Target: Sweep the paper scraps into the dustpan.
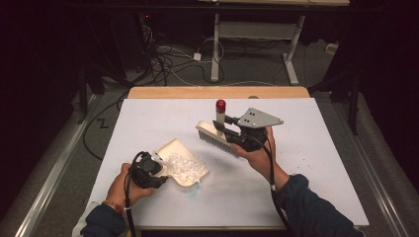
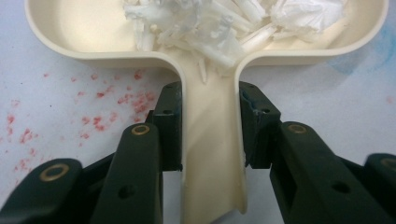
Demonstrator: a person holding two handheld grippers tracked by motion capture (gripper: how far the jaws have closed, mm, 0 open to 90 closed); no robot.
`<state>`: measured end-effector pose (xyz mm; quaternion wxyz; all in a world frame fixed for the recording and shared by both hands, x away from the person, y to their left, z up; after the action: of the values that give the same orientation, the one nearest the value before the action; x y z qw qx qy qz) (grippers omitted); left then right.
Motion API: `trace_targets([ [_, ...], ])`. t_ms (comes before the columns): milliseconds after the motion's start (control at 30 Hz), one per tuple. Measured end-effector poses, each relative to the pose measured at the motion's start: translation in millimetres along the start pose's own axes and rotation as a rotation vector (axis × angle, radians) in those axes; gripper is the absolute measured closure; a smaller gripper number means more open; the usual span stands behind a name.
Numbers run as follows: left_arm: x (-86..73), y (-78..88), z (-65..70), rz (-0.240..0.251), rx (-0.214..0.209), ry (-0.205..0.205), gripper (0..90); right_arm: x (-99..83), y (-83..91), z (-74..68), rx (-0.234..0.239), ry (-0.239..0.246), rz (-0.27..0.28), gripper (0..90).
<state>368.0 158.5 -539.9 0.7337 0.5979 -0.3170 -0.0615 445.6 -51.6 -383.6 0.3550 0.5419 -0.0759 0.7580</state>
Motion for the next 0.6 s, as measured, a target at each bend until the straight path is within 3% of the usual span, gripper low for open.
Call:
trace_targets([
  [267, -9.5, 3.5, 0.1, -0.013, -0.011, 0.007, 63.3, -26.7, -3.3, -15.3, 0.012, 0.016, -0.065, 70.5],
  [433, -13.2, 2.3, 0.4, -0.020, -0.007, 0.009, 63.3, -23.3, -11.8, -40.4, 0.049, 0.055, -0.059, 70.4],
  [567, -14.0, 1.6, 0.2, -0.021, -0.007, 0.009, 63.3, -19.1, -17.6, -52.8, 0.067, 0.074, -0.051, 70.3],
  [600, -14.0, 1.8, 0.2, -0.018, -0.008, 0.009, 63.3, -16.5, -21.3, -61.8, 0.084, 0.081, -0.045, 70.1],
])
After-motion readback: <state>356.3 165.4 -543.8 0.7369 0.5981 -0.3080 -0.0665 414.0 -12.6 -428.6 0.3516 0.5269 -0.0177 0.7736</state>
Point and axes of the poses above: each handheld gripper's, and its own axes: y roughly backward along the jaws, x roughly out of its top, z roughly to its right, the point moved 10 cm from there along -y, roughly forward along the jaws, and after that the axes turned 15 degrees about y, right-handed, at the moved point
